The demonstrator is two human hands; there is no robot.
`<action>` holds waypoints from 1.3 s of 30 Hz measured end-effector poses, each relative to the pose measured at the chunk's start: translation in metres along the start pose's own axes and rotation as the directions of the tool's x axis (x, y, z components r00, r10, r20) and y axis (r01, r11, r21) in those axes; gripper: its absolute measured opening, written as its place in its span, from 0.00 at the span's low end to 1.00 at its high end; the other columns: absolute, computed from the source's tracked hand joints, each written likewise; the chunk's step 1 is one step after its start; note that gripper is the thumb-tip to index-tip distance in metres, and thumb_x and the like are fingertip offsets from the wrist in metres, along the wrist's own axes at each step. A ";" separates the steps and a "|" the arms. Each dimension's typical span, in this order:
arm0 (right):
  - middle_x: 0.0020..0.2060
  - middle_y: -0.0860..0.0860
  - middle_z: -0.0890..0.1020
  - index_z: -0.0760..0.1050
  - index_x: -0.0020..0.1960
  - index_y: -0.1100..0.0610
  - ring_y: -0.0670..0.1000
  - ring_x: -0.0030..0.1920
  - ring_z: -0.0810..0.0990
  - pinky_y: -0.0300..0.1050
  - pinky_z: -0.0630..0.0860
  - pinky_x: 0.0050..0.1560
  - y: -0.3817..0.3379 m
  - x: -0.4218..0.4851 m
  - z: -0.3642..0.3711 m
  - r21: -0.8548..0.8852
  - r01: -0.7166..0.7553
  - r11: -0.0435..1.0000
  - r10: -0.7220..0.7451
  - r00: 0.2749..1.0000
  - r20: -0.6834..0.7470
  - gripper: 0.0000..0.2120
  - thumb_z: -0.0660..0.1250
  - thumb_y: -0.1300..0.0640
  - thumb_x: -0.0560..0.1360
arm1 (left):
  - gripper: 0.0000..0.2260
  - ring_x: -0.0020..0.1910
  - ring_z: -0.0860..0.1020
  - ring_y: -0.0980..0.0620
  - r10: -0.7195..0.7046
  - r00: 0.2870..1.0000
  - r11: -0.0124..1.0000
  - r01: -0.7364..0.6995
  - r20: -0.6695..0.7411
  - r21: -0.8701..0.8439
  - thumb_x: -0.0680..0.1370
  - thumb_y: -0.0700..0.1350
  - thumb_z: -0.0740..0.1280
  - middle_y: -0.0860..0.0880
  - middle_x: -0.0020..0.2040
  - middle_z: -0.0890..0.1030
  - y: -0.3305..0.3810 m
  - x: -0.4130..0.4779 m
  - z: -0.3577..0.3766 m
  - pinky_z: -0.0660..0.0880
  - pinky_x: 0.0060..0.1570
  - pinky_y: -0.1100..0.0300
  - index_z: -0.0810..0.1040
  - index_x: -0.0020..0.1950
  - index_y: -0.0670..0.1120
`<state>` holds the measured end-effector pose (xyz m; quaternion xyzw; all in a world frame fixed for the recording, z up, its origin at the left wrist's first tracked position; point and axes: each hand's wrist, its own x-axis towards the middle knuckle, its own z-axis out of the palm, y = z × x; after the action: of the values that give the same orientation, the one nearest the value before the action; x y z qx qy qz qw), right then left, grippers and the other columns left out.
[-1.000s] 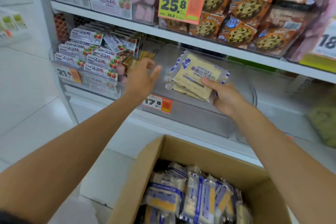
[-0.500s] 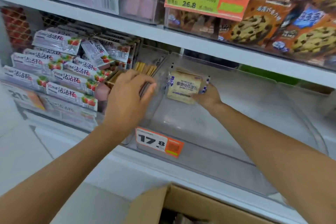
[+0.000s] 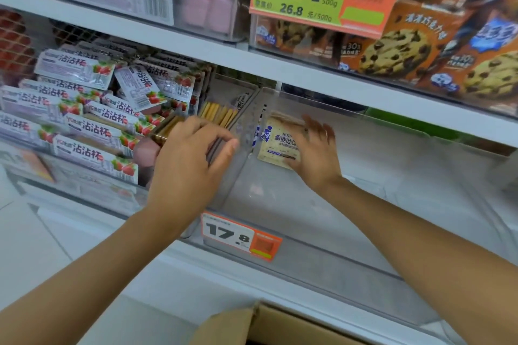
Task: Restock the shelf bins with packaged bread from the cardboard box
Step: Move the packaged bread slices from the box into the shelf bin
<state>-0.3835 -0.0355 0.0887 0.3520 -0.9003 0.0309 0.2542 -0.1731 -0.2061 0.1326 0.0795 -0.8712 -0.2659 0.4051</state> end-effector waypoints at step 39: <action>0.60 0.53 0.77 0.56 0.78 0.57 0.54 0.61 0.76 0.47 0.75 0.60 -0.010 -0.413 -0.080 0.262 -0.960 0.098 0.338 0.280 0.899 0.38 0.71 0.48 0.75 | 0.08 0.47 0.77 0.58 -0.266 0.552 0.914 0.405 0.790 0.025 0.77 0.50 0.71 0.52 0.52 0.79 0.107 -0.279 0.044 0.72 0.47 0.63 0.78 0.55 0.50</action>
<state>-0.0849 0.2310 -0.0409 -0.0864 -0.8384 0.4355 -0.3160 -0.0136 0.0008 -0.0190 0.0887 -0.9032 -0.4147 -0.0664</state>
